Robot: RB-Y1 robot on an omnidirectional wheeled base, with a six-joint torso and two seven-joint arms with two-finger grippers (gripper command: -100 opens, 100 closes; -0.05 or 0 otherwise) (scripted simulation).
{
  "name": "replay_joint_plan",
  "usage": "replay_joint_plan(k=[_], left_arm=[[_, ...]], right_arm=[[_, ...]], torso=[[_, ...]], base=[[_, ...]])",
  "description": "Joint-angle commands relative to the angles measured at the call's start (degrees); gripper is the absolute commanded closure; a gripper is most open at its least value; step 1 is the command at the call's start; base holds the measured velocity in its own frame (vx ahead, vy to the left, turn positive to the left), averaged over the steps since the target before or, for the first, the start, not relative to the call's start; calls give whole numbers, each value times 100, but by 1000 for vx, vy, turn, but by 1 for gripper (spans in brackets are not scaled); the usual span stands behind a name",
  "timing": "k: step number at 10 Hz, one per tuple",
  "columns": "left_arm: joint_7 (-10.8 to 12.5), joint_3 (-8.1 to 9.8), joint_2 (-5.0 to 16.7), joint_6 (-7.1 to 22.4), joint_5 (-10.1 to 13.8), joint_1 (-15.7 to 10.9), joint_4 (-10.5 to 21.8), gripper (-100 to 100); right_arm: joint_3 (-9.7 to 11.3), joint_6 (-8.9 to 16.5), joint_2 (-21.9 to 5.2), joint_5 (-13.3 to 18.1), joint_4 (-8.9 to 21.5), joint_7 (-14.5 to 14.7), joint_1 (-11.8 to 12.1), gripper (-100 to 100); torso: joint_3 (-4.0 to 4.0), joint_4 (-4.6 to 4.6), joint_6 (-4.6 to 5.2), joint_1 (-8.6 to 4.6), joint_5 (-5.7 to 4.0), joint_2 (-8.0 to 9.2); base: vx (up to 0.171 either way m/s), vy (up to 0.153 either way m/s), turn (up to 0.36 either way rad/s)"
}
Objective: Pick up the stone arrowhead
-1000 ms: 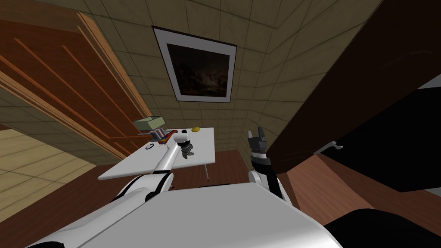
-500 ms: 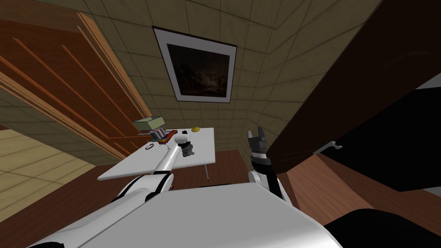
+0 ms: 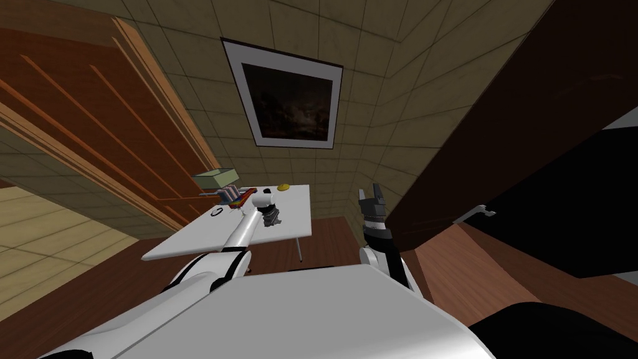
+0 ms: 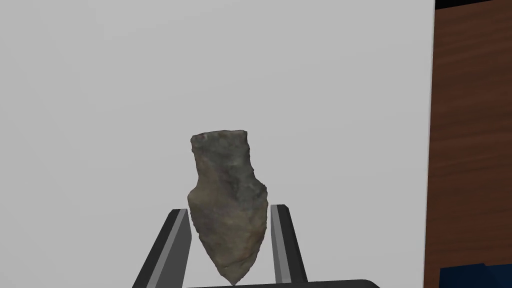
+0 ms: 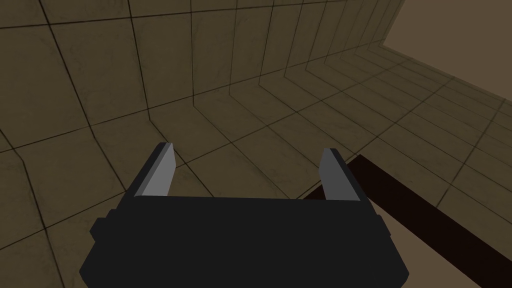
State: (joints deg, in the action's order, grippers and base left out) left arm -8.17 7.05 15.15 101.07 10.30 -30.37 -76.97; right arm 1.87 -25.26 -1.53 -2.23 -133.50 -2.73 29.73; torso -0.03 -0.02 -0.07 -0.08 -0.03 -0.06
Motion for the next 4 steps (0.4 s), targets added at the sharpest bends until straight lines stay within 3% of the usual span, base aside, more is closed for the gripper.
replay_joint_plan(k=[1, 3, 4], left_arm=[[-5, 31, 40, 202, 23, -57, -118, 100], [-12, 41, 53, 218, 33, -60, -137, 100], [-16, 44, 58, 236, 34, -66, -140, 0]], right_arm=[[0, 0, 0, 0, 0, 0, 0, 0], [0, 0, 0, 0, 0, 0, 0, 0], [0, 0, 0, 0, 0, 0, 0, 0]], torso=[[0, 0, 0, 0, 0, 0], [1, 0, 0, -2, -1, 2], [0, -2, 1, 0, 1, 1]], base=[[-4, -13, 14], [-2, -6, 5], [0, 0, 0]])
